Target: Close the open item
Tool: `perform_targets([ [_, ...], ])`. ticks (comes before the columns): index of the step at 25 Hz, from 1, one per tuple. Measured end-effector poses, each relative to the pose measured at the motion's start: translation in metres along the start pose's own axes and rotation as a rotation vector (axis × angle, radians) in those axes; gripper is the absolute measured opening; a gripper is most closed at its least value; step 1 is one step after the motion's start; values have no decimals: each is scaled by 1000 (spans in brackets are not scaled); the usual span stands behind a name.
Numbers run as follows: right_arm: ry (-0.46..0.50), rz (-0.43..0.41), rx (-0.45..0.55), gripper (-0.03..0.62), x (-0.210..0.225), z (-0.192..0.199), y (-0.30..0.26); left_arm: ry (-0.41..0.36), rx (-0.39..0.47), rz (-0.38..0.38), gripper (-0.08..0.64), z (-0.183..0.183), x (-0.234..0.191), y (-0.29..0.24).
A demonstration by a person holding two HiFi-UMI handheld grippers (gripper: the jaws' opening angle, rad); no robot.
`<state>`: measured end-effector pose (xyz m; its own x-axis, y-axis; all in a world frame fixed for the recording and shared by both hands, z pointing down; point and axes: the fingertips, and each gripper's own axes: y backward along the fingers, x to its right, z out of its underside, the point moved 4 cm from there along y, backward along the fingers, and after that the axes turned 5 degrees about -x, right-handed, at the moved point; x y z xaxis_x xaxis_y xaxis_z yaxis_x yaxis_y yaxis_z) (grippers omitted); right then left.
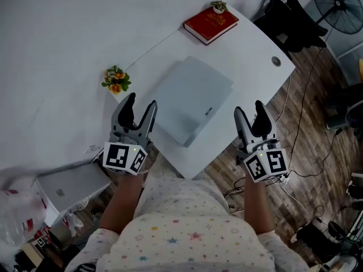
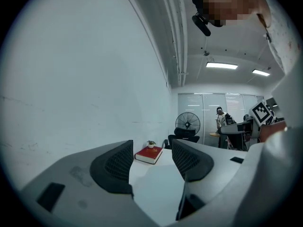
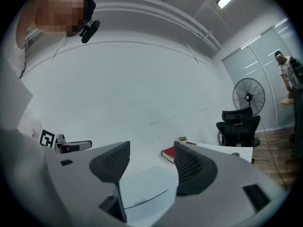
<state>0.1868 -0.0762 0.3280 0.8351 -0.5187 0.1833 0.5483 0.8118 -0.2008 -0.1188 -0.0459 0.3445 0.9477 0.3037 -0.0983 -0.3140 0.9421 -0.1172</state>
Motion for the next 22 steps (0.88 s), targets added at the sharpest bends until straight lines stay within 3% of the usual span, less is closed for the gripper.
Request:
perform_targets([
  [4,-33,44,-6,273,3,7,-12,0,-20,46,236,4,-10,-17],
  [12,-195,92,-32,269,8,26,-23,13,-59,123,236,21,-20,-47],
  [22,-187,102,-150,253,13,56,-47,30,-142,149,236,55,-32,-70],
])
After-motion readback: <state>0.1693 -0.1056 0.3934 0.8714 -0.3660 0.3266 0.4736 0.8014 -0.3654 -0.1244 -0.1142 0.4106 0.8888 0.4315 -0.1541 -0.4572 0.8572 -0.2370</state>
